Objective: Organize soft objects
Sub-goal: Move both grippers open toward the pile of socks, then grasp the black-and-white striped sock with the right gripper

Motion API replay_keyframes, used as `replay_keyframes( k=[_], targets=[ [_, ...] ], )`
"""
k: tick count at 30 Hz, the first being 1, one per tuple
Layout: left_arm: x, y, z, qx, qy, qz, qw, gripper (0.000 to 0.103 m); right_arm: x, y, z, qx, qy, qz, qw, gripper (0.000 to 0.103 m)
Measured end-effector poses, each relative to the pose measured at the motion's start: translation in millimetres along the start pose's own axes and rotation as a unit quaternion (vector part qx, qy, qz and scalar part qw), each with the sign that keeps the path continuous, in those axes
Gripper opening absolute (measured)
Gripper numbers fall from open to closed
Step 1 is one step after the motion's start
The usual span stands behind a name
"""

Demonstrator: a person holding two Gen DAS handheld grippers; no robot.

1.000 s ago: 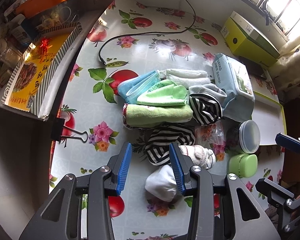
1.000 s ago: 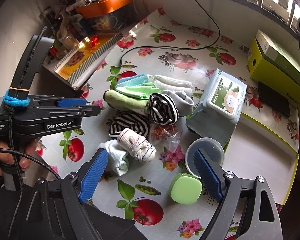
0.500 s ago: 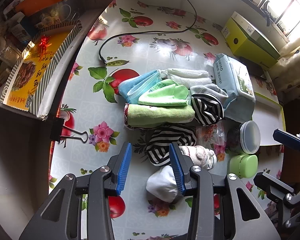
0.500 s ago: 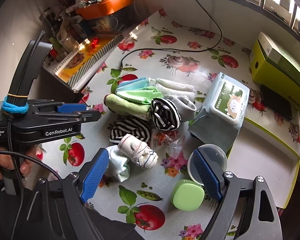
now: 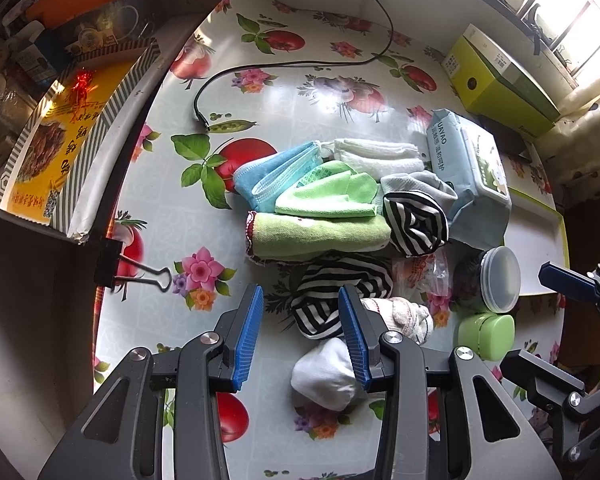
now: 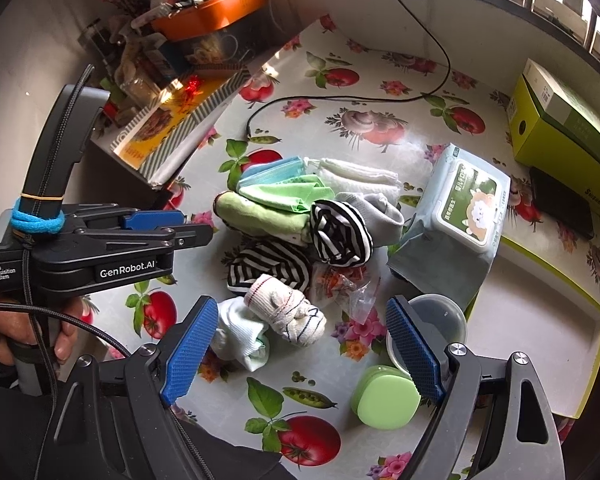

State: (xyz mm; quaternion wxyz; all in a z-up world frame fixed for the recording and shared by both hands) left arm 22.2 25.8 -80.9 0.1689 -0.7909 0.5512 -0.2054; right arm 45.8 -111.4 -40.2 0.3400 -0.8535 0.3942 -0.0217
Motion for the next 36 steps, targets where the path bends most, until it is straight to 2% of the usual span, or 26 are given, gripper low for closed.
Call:
replay_keyframes(
  k=[11, 26, 36],
  targets=[
    [-4.5, 1.6, 4.7, -0.009, -0.003, -0.005, 0.9999, 0.041, 5.0, -5.4, 5.6, -0.004, 0.0, 0.008, 1.0, 0.087],
    [-10.0, -1.4, 11.8, -0.017, 0.016, -0.032, 0.9992, 0.041, 10.5, -13.2, 23.9, -0.012, 0.008, 0.012, 1.0, 0.076],
    [-18.5, -4.7, 19.9, -0.026, 0.028, -0.062, 0.9974, 0.041, 21.5, -22.3, 60.0, -0.028, 0.018, 0.0, 0.999, 0.068]
  ],
)
Point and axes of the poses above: each gripper's, at about its wrist camera, not at the fingertips, and z roughly the way its jaws point, x to its right, y to its underside, the point moved 7 cm from there along z, roughly the way its jaws point, and after that the axes turned 14 degrees about x, right-handed, at the moved point
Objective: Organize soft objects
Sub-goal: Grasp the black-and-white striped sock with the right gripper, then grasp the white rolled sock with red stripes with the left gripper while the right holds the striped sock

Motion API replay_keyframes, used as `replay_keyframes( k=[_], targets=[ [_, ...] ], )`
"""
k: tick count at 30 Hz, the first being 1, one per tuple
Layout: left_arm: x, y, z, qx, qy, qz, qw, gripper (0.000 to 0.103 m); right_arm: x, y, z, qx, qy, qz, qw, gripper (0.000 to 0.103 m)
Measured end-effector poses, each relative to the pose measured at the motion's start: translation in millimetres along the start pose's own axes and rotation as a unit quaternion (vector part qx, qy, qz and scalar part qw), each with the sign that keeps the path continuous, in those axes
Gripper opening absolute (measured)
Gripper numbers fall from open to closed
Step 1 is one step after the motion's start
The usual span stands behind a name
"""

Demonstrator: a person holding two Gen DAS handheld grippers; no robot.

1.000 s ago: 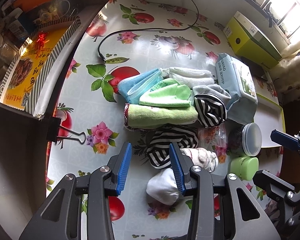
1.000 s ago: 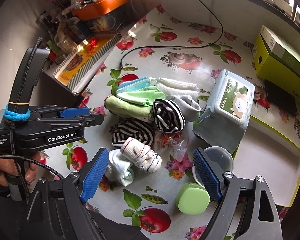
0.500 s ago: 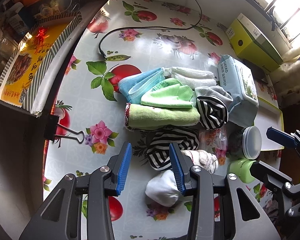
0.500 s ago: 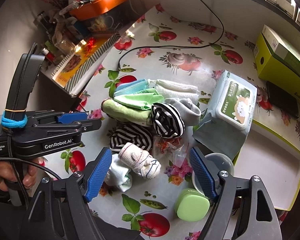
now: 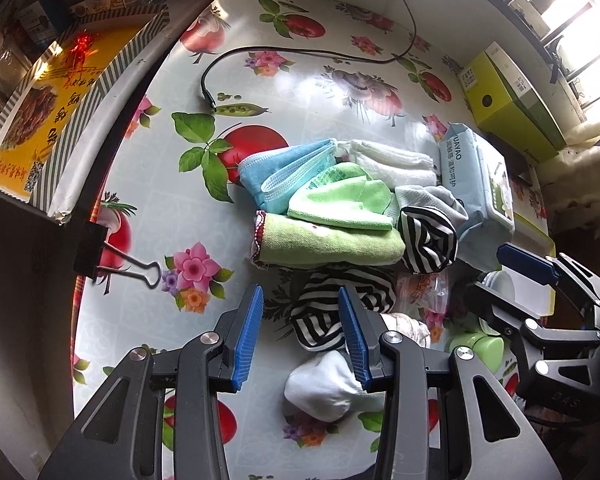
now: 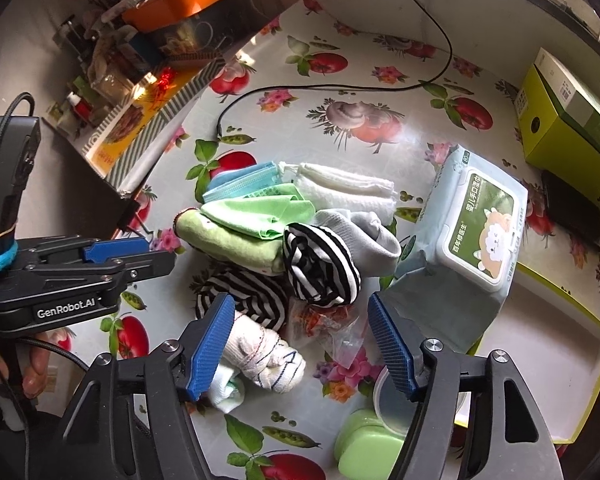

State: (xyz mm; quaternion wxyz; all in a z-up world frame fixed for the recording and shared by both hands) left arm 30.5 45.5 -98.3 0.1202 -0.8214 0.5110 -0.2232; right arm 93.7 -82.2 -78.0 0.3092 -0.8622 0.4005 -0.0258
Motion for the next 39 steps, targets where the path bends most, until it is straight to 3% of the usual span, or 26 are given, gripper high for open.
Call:
replay_keyframes(
  k=[7, 15, 16, 18, 28, 31, 34, 39],
  targets=[
    [-6.2, -0.6, 6.8, -0.009, 0.012, -0.018, 0.9997, 0.041, 3.3, -4.3, 30.3, -0.018, 0.011, -0.018, 1.0, 0.059],
    [-7.4, 14.5, 13.1, -0.031, 0.03, -0.03, 0.9986, 0.041, 6.3, 3.3, 56.6, -0.047, 0.015, -0.034, 0.998, 0.037],
    [-7.5, 15.5, 13.1, -0.032, 0.031, -0.031, 0.9985, 0.041, 6.5, 3.5, 58.0, -0.048, 0.014, -0.035, 0.998, 0.034],
    [-6.5, 16.3, 12.5, -0.032, 0.035, -0.033, 0.9983, 0.041, 8.4, 3.5, 58.0, -0.048, 0.013, -0.034, 0.998, 0.012],
    [17.0, 19.6, 12.7, -0.045, 0.063, -0.014, 0.9969, 0.041, 11.9, -9.1, 9.3, 0.0, 0.003, -0.007, 1.0, 0.01],
    [28.2, 27.0, 15.0, -0.057, 0.073, 0.001, 0.9957, 0.041, 14.1, -4.7, -6.0, 0.007, 0.004, 0.0, 1.0, 0.01],
    [38.2, 37.2, 18.0, -0.072, 0.087, 0.014, 0.9935, 0.048, 18.6, 3.9, -19.4, 0.011, 0.007, 0.014, 1.0, 0.01],
    [51.1, 47.2, 20.7, -0.088, 0.1, 0.04, 0.9902, 0.048, 24.7, 17.6, -39.4, 0.018, 0.01, 0.034, 0.999, 0.01]
  ],
)
Point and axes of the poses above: each gripper's, at about its wrist camera, not at the fingertips, and z roughly the way its jaws point, x to its right, y to its underside, the point moved 7 cm from there along z, roughly the way its jaws point, and after that the axes turned 14 degrees about x, right-handed, at the moved point
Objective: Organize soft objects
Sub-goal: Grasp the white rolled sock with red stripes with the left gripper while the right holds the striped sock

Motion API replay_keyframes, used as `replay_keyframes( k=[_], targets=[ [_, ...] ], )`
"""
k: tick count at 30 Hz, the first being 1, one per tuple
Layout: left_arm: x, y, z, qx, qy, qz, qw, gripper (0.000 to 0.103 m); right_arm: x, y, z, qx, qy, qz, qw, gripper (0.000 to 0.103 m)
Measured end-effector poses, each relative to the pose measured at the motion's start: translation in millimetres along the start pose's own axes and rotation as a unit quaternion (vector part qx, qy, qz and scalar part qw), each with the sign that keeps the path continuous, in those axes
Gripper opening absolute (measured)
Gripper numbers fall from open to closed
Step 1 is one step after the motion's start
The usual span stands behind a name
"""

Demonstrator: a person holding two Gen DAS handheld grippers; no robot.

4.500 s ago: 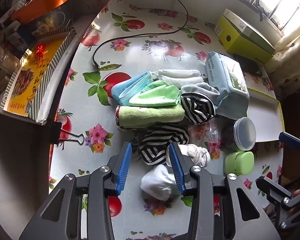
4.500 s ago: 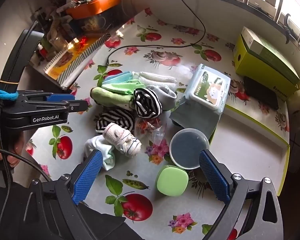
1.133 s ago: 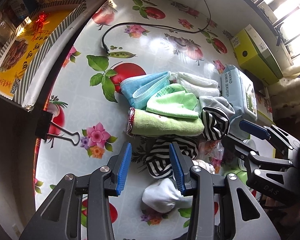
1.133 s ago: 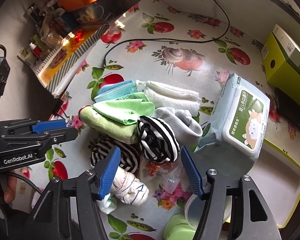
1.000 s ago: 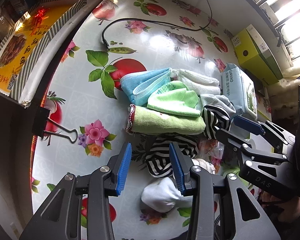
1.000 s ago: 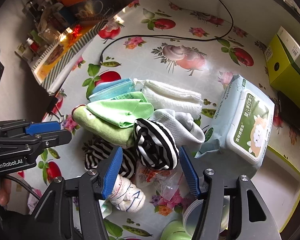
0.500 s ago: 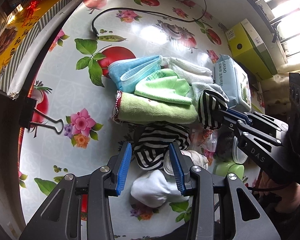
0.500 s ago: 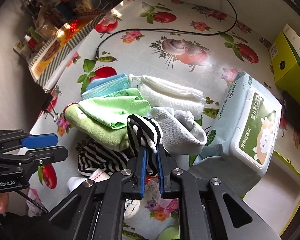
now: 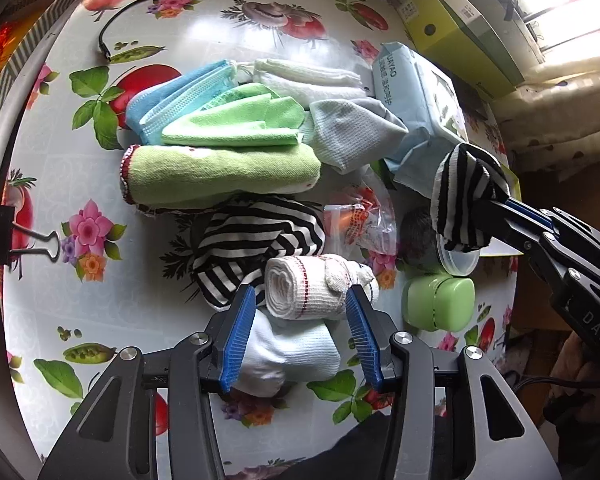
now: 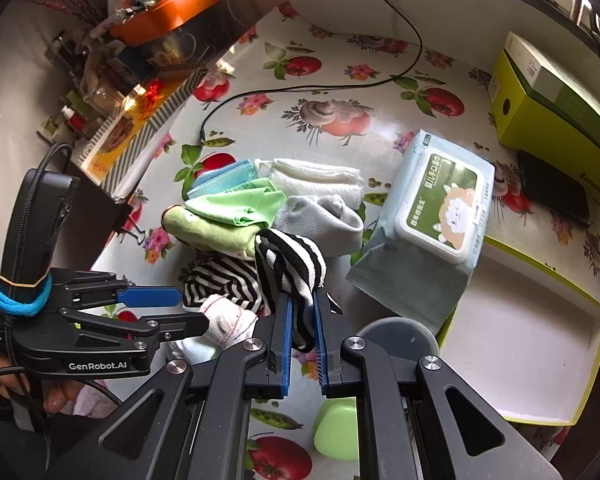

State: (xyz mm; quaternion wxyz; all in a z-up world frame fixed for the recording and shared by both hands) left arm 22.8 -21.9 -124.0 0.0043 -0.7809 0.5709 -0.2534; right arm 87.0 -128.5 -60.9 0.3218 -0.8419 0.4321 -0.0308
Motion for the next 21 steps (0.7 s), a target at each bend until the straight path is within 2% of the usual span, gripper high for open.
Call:
replay_keyframes(
  k=[7, 11, 18, 21],
  targets=[
    [7.4, 5.8, 16.5, -0.034, 0.013, -0.016, 0.9992, 0.048, 6.5, 4.2, -17.5, 0.014, 0.005, 0.013, 1.0, 0.01],
    [9.2, 7.0, 28.2, -0.045, 0.008, -0.018, 0.9988, 0.048, 9.6, 3.6, -21.6, 0.019, 0.006, 0.019, 1.0, 0.01],
    [10.2, 4.0, 36.7, -0.051, 0.024, -0.044, 0.9974, 0.048, 15.5, 4.1, -24.8, 0.021, 0.008, 0.024, 0.999, 0.01],
    [8.9, 3.3, 34.7, -0.048, 0.026, -0.039, 0.9978, 0.045, 15.6, 4.2, -24.9, 0.022, 0.007, 0.025, 0.999, 0.01]
  ],
)
Point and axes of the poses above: each gripper's, at about its wrist camera, not at the fingertips, and z roughly the way its jaws point, x to its right, y to its underside, the point moved 7 cm from there along z, roughly the way its jaws point, and after that the axes turned 14 degrees about x, right-handed, at the moved point
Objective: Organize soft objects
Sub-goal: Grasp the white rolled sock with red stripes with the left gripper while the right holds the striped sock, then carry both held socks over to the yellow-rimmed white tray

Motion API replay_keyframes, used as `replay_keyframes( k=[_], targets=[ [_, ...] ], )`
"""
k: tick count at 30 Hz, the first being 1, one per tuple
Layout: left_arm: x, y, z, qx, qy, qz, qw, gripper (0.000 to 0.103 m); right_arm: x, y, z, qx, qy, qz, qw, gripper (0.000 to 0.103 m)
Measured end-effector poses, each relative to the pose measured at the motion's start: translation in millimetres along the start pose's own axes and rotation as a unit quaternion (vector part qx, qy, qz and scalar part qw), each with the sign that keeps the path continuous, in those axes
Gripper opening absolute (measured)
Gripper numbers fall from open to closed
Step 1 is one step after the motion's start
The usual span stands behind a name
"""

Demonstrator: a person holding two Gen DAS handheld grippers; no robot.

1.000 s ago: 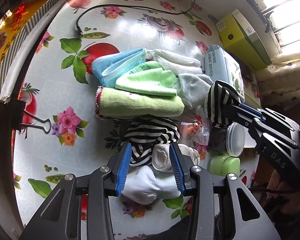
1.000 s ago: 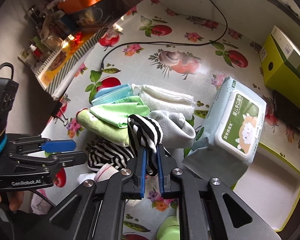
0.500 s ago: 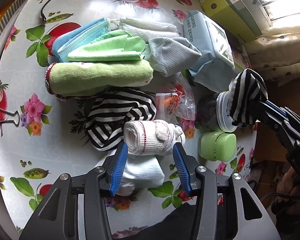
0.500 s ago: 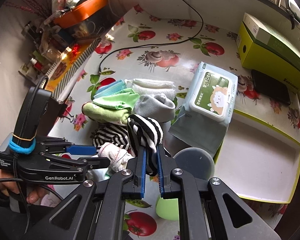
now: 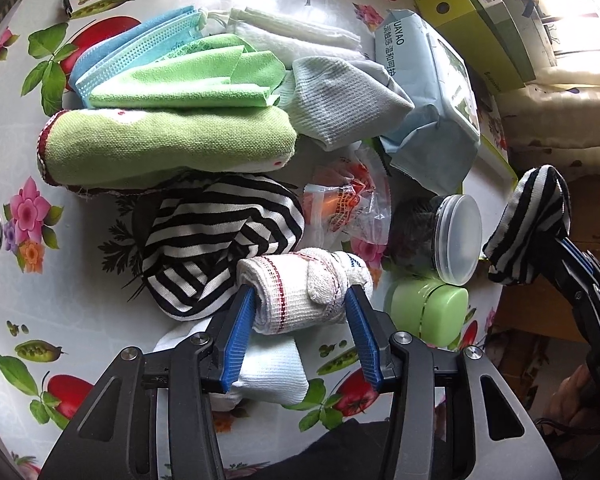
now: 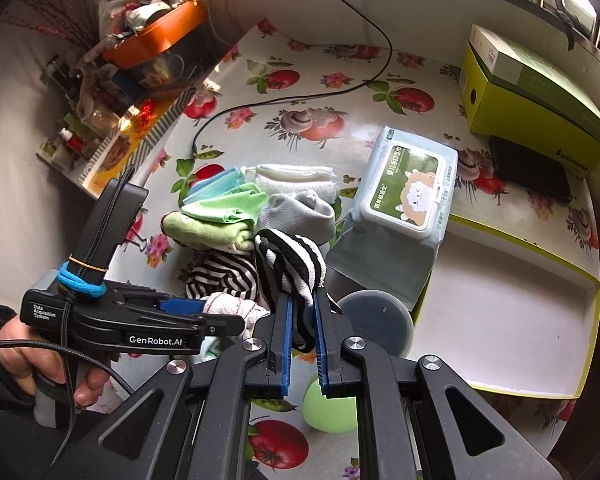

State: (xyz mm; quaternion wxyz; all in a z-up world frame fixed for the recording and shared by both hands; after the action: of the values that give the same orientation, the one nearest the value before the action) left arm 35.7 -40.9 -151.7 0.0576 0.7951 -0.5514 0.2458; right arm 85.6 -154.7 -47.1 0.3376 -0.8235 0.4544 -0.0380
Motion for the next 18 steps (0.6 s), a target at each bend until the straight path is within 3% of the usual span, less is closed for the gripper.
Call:
replay_keyframes(
  k=[2, 3, 9, 18],
  targets=[
    [2.3, -0.4, -2.7, 0.006, -0.001, 0.011, 0.9999, 0.04, 0.1, 0.0, -0.1, 0.0, 0.0, 0.0, 1.0, 0.01],
    [3.3, -0.6, -4.5, 0.01, -0.001, 0.016, 0.9998, 0.033, 0.6, -0.2, -0.5, 0.001, 0.0, 0.0, 1.0, 0.01],
    [16.6, -5.2, -12.4, 0.026, 0.002, 0.047, 0.9986, 0.021, 2.2, -1.1, -2.6, 0.004, 0.0, 0.002, 1.0, 0.01],
    [18.7, -15.9, -39.5, 0.059, -0.003, 0.055, 0.9967, 0.019, 13.2, -3.9, -17.3, 0.022, 0.005, 0.014, 1.0, 0.01]
  ],
)
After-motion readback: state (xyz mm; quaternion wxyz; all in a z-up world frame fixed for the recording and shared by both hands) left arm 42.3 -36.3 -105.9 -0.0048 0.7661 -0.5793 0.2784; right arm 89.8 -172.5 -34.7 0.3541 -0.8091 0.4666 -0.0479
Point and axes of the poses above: each gripper's, at about its wrist camera, not at the fingertips, and z roughly the way its jaws point, x to its right, y to its underside, the point moved 7 cm from there along z, roughly the way its jaws point, and after that the axes turned 14 degrees about x, right-handed, at the moved point
